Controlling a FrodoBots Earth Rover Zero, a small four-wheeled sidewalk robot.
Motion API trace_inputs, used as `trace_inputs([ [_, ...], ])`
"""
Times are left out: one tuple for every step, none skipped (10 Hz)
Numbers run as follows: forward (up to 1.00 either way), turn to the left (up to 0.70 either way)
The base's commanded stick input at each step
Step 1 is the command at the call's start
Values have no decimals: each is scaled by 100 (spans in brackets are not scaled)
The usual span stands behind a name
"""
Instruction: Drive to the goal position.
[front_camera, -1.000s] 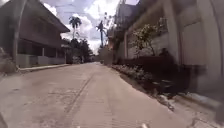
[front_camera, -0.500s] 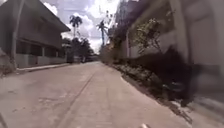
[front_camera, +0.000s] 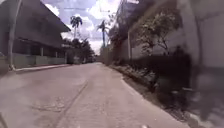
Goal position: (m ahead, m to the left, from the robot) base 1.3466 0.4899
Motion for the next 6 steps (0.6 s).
trace_inputs([
  [70, 0],
  [70, 0],
  [70, 0],
  [70, 0],
  [70, 0],
  [70, 0],
])
